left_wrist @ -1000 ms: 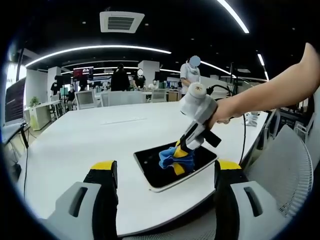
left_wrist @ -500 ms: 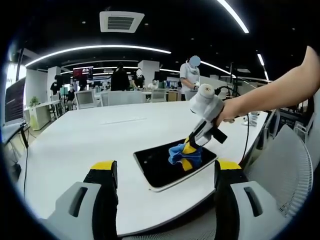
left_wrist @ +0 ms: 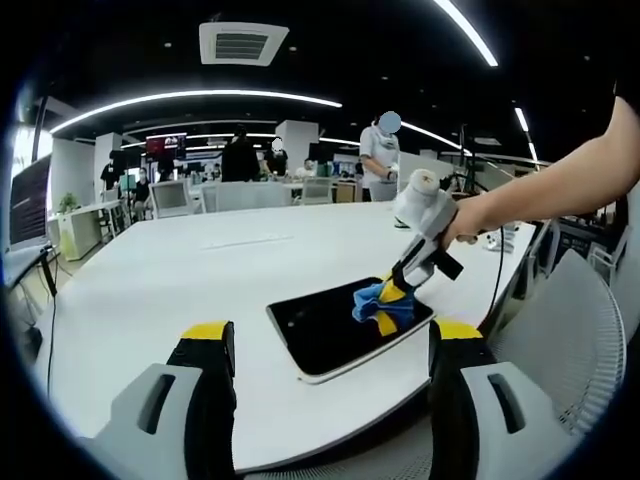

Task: Wipe the mirror surface with the cleaning cloth until all visible marks leave the cleaned area.

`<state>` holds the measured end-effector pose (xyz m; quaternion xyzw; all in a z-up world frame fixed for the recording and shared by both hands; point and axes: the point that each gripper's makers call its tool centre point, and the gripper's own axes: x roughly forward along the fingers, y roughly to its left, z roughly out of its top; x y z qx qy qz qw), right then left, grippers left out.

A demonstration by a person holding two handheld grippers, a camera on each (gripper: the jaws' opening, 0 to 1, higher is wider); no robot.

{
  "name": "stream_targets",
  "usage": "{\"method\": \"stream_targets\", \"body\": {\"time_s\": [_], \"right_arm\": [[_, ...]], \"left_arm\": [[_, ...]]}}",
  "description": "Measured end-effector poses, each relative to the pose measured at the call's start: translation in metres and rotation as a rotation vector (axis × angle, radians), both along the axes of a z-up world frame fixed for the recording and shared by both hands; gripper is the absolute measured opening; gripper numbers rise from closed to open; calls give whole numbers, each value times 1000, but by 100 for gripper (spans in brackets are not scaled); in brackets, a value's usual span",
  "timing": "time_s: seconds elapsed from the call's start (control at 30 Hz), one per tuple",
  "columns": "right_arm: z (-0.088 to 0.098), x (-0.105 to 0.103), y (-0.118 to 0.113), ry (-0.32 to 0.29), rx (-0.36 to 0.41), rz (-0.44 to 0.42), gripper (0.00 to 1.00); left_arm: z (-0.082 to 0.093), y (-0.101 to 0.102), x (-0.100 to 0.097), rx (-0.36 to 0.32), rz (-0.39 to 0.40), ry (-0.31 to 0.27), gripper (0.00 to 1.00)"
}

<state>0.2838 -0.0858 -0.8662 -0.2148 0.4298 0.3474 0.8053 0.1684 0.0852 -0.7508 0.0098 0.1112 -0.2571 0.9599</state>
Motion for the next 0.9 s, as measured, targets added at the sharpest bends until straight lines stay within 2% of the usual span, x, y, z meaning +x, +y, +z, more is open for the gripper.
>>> {"method": "stream_targets", "body": {"time_s": [0.37,0.7,0.9], "right_arm": [[0,-2,-14,13,29,-52,0],[-1,0,-34,12,26,-82,0],[-1,1,-37,10,30,-92,0]], "left_arm": [[-1,1,1,1,-2,3,77],[-1,0,0,1,-2,3,77],[-1,0,0,1,-1,3,77]]}}
